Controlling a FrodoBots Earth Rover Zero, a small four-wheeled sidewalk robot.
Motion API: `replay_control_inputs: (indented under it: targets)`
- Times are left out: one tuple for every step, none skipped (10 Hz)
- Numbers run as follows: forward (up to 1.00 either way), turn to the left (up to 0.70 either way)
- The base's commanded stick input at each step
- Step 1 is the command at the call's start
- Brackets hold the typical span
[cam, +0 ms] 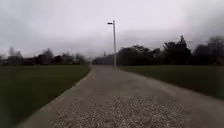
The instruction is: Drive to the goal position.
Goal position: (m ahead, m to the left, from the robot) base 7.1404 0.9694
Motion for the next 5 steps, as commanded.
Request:
replay_control_inputs:
  targets:
    - [0.83,0.00]
    - [0.82,0.00]
    - [0.83,0.00]
    - [0.85,0.00]
    - [0.85,0.00]
